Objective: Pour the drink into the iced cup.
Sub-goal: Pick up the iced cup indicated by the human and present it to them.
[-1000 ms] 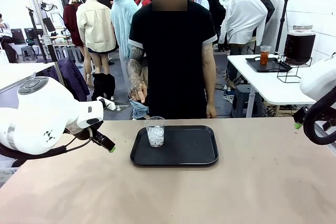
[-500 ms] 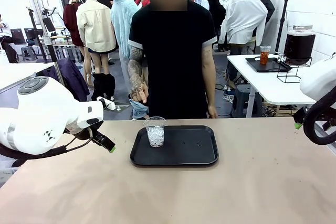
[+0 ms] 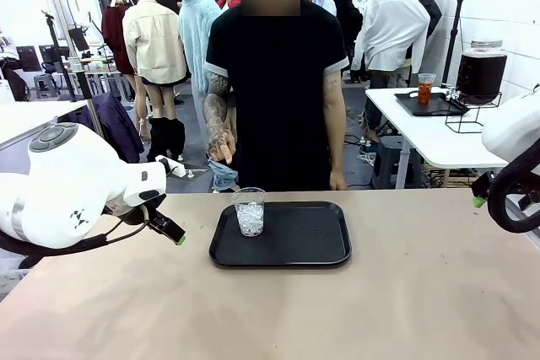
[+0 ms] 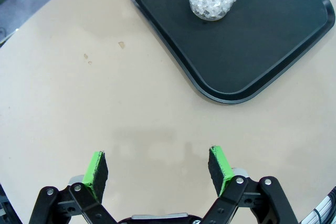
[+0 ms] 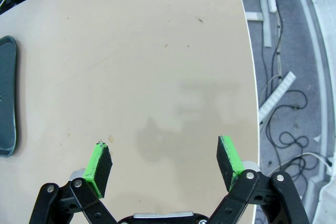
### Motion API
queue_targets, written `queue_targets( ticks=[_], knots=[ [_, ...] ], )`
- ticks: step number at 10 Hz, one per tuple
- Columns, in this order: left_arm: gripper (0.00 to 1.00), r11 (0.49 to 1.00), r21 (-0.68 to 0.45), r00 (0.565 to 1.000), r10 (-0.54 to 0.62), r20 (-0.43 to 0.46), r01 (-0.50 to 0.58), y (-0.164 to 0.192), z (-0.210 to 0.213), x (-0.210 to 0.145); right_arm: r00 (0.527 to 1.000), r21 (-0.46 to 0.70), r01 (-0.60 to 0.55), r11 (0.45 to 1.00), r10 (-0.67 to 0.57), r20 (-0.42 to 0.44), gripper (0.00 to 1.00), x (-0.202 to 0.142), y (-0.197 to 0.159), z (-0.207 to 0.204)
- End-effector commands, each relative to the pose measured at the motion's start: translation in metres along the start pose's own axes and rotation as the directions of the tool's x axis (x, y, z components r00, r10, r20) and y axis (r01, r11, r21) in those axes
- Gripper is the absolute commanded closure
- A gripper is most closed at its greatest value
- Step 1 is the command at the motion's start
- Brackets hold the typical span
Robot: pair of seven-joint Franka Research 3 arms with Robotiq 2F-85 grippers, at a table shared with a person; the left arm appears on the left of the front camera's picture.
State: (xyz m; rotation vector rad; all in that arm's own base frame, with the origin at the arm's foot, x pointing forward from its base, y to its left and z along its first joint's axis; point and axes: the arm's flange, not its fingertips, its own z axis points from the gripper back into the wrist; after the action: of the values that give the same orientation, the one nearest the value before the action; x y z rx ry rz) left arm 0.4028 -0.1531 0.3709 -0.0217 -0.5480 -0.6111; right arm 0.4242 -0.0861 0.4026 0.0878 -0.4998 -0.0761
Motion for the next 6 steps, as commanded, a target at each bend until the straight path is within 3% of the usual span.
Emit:
queue_targets(
  ticks=[1, 3, 5, 6],
  knots=[
    [0.00, 0.993, -0.056, 0.994, -0.105, 0.034, 0.107, 0.014, 0.004, 0.010, 1.000, -0.010, -0.003, 1.000, 0.003, 0.003, 0.00, 0.001, -0.001, -0.001],
    [0.00, 0.935, -0.191, 0.955, -0.295, 0.043, 0.298, 0.057, 0.002, 0.032, 1.000, -0.010, -0.003, 1.000, 0.003, 0.003, 0.00, 0.001, -0.001, -0.001],
    [0.00, 0.898, -0.206, 0.919, -0.393, 0.016, 0.388, 0.101, -0.011, 0.049, 1.000, -0.010, -0.003, 1.000, 0.003, 0.003, 0.00, 0.001, -0.001, -0.001],
    [0.00, 0.846, -0.280, 0.884, -0.467, 0.023, 0.454, 0.120, -0.020, 0.058, 1.000, -0.010, -0.003, 1.000, 0.003, 0.003, 0.00, 0.001, -0.001, -0.001]
  ],
)
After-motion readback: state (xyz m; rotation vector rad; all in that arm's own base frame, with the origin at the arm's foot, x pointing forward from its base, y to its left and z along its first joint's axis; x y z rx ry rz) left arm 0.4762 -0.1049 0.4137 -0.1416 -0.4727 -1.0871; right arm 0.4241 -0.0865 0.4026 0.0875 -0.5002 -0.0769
